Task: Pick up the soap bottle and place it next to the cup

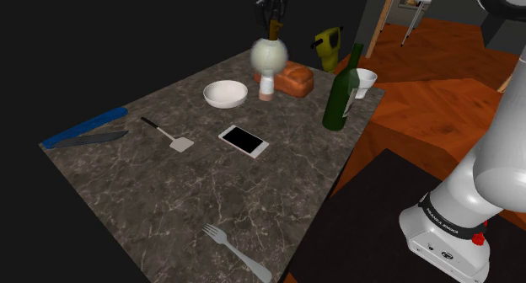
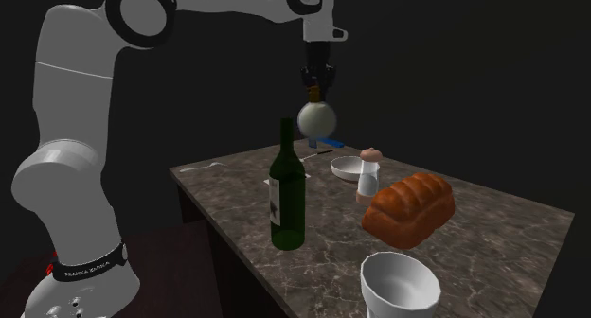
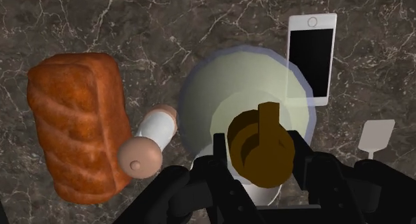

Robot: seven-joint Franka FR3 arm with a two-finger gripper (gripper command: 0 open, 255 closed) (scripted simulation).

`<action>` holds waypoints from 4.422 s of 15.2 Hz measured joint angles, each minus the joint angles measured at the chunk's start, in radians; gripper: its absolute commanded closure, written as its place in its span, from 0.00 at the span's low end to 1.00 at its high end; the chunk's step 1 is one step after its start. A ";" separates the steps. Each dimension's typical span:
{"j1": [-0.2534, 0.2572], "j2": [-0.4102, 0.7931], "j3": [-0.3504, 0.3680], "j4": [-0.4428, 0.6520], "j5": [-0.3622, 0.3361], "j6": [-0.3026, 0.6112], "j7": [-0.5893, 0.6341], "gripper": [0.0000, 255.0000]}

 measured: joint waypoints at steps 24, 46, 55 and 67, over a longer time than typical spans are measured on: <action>-0.254 -0.156 -0.158 -0.131 0.041 -0.018 -0.405 1.00; -0.390 -0.137 -0.255 -0.271 0.057 0.142 -0.639 1.00; -0.389 -0.143 -0.254 -0.400 0.056 0.265 -0.638 1.00; -0.389 -0.117 -0.253 -0.529 0.060 0.420 -0.639 1.00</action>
